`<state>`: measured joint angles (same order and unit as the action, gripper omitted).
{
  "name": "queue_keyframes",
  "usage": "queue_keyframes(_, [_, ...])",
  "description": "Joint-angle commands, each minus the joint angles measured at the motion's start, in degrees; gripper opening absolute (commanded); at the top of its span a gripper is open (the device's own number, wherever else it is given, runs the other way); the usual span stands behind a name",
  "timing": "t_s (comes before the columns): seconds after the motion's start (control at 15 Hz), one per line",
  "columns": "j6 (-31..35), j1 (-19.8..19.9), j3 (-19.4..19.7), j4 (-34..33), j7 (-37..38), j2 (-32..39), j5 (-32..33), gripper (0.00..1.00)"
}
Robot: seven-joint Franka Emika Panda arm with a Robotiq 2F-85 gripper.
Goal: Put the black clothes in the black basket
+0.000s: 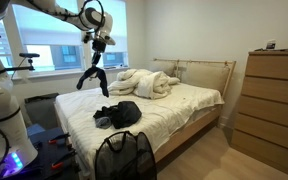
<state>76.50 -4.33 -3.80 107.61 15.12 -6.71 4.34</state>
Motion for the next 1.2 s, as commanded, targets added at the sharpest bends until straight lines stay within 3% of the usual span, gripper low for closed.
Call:
queue_keyframes(0.0, [-1.5, 3.3, 2.3, 3.5, 0.1, -6.0, 4.1, 0.02])
queue_keyframes(0.4, [2.0, 8.7, 7.3, 8.1, -3.7, -13.5, 14.1, 0.02])
queue_keyframes(0.8, [13.5, 10.4, 9.9, 15.1, -8.9, -18.7, 22.9, 0.02])
queue_keyframes(1.13, [23.3, 10.3, 10.8, 19.8, -10.6, -19.9, 21.1, 0.01])
